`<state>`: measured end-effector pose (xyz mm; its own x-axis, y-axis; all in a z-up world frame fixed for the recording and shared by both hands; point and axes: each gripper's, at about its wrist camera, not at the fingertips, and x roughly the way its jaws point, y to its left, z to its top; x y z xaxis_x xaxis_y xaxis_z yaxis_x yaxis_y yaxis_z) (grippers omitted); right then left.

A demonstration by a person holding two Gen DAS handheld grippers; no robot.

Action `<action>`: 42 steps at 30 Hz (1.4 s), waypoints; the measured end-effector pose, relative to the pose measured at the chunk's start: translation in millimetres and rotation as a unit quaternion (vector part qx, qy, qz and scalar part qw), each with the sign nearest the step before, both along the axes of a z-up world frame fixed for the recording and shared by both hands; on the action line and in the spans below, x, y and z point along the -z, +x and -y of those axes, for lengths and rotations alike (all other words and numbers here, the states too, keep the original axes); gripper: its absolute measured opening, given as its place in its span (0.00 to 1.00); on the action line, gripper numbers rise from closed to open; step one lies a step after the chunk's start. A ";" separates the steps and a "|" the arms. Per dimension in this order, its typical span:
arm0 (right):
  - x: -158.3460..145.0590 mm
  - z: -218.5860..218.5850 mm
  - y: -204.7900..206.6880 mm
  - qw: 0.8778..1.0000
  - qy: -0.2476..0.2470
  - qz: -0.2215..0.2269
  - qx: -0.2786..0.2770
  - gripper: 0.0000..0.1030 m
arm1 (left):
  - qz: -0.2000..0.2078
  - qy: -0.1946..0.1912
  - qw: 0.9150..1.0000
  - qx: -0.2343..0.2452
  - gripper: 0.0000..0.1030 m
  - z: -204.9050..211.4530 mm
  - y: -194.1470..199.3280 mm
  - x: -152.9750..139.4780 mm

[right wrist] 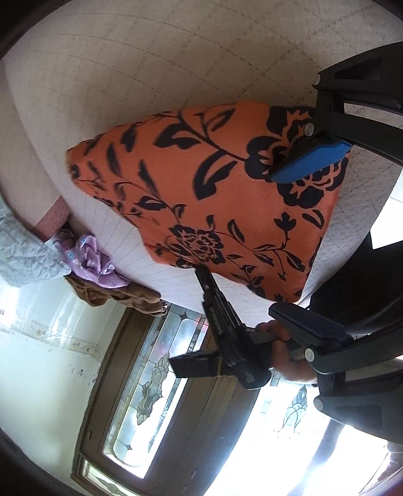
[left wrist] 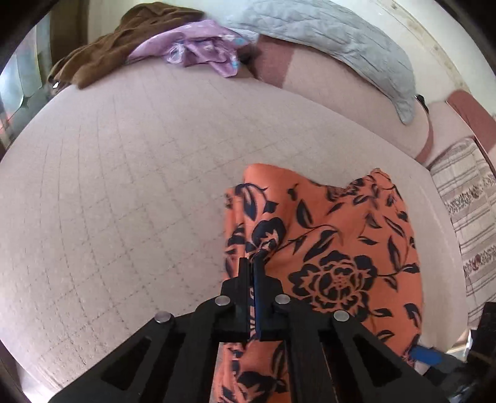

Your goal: Fold small clothes

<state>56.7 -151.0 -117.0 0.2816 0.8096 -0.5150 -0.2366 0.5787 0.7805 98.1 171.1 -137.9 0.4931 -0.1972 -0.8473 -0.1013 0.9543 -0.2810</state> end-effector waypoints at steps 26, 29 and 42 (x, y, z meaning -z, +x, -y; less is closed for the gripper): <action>-12.6 23.0 15.1 0.999 0.008 0.013 0.028 0.80 | -0.021 -0.025 0.999 0.044 0.27 13.7 44.6 3.0; -8.8 26.3 16.0 1.000 0.007 0.006 0.030 0.80 | -0.031 -0.044 0.998 0.033 0.09 4.3 46.5 6.3; -24.6 25.6 43.2 0.999 0.015 0.016 0.029 0.80 | -0.010 0.010 1.000 0.019 0.05 -3.5 33.2 19.8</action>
<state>99.9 -176.6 -92.4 0.3446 0.8058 -0.4815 -0.2276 0.5694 0.7899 131.3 174.6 -157.7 0.4688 -0.1985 -0.8607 -0.0696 0.9631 -0.2600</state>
